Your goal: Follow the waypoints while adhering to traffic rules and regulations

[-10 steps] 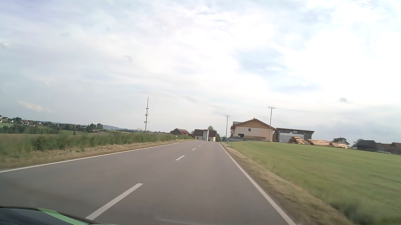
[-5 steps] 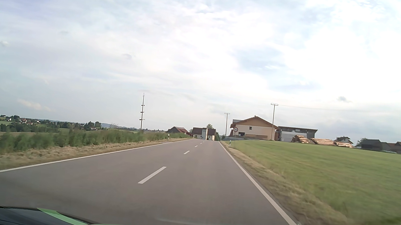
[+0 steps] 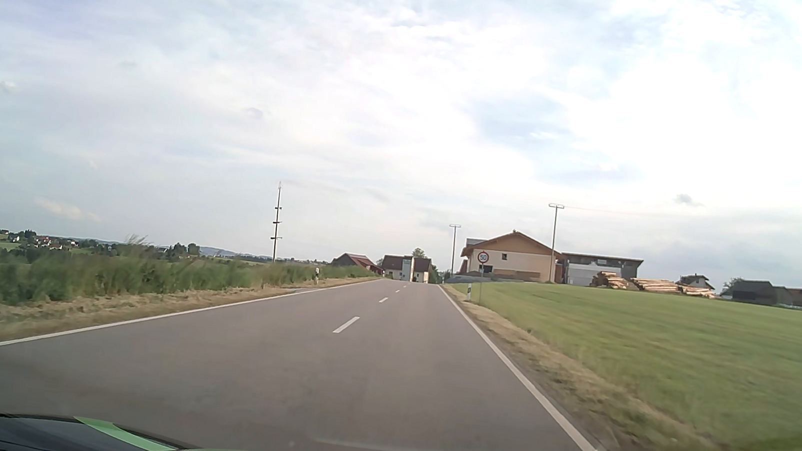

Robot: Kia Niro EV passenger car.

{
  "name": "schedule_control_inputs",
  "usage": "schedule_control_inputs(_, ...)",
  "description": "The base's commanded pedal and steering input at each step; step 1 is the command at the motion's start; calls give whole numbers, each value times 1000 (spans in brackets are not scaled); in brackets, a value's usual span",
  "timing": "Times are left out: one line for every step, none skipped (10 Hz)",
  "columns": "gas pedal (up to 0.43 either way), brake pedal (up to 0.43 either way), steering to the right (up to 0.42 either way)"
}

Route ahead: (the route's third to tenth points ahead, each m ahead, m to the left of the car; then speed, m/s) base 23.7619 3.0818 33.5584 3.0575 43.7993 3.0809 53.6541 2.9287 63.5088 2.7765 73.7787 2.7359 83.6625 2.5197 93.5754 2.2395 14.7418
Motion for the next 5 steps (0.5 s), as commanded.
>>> schedule_control_inputs(0,195,1)
schedule_control_inputs(0,195,2)
schedule_control_inputs(0,195,2)
schedule_control_inputs(0,195,3)
schedule_control_inputs(0,195,4)
